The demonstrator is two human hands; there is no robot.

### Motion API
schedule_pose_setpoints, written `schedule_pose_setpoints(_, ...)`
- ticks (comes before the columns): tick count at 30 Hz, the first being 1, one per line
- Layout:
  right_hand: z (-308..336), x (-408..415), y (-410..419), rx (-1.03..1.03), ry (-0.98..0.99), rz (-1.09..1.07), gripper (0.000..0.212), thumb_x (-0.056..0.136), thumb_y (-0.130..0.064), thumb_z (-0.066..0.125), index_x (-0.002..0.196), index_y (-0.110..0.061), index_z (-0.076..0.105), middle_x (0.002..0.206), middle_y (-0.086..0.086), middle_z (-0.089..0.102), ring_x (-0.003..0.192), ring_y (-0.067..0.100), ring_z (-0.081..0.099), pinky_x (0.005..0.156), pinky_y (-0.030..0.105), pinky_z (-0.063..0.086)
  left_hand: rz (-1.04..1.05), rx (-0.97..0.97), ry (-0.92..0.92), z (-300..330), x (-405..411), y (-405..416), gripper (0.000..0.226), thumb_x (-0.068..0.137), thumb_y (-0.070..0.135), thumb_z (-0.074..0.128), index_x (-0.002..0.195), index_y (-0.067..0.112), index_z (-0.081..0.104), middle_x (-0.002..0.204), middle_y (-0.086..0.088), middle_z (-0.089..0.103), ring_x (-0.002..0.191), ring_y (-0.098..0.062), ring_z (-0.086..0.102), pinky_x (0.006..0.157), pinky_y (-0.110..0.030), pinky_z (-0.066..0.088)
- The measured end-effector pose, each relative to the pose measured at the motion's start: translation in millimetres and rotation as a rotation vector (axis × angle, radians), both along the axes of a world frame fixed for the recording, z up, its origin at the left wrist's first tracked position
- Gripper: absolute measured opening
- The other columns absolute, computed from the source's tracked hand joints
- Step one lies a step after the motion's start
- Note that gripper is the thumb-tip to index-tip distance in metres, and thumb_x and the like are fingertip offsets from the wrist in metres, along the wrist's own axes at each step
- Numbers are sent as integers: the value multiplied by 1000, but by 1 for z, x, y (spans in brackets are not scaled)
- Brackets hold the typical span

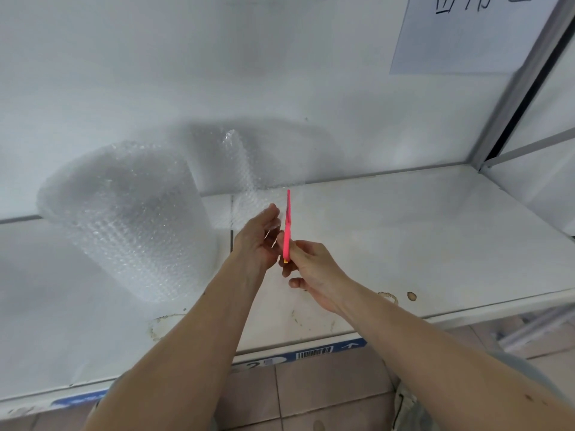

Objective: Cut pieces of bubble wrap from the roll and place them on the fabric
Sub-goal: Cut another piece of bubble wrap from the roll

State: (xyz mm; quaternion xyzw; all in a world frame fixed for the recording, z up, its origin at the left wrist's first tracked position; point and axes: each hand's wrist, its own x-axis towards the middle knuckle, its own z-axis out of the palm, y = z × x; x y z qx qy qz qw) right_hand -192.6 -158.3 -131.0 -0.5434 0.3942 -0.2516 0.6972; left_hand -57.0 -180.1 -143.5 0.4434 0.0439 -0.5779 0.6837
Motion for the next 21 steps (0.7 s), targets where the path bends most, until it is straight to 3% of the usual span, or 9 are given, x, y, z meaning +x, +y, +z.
schedule_pose_setpoints(3,-1,0,1,-1,-1,4,43,92,-51,60,88,-9,64,75,1,59,65,12,54,54,24,43,24,-56,52,3,0,-3,23,71,21,85,83,8,70,75,0,69,69,-12,59,84,-26,51)
schedule_pose_setpoints(9,-3,1,2,-10,11,23,45,90,-55,60,88,-10,66,78,1,59,68,12,55,56,24,44,34,-24,49,1,0,-5,17,77,19,81,74,10,66,59,2,62,60,-9,54,83,-23,47)
schedule_pose_setpoints(13,-1,3,0,-20,3,13,46,90,-56,59,86,-11,64,79,1,60,69,12,55,56,25,44,25,-36,42,-4,1,-5,31,54,21,88,77,12,69,70,3,65,67,-10,60,96,-25,45)
schedule_pose_setpoints(16,-2,4,0,-22,0,9,46,90,-55,59,88,-10,64,80,2,60,69,13,55,55,25,44,-4,-7,16,-2,2,-3,24,68,24,86,81,14,69,70,4,65,70,-11,61,96,-29,48)
schedule_pose_setpoints(21,-1,5,-3,-10,3,10,46,90,-56,59,86,-11,66,81,2,62,67,12,56,56,26,45,-19,37,3,0,1,-2,22,72,25,84,83,15,68,73,4,65,76,-11,57,91,-28,49)
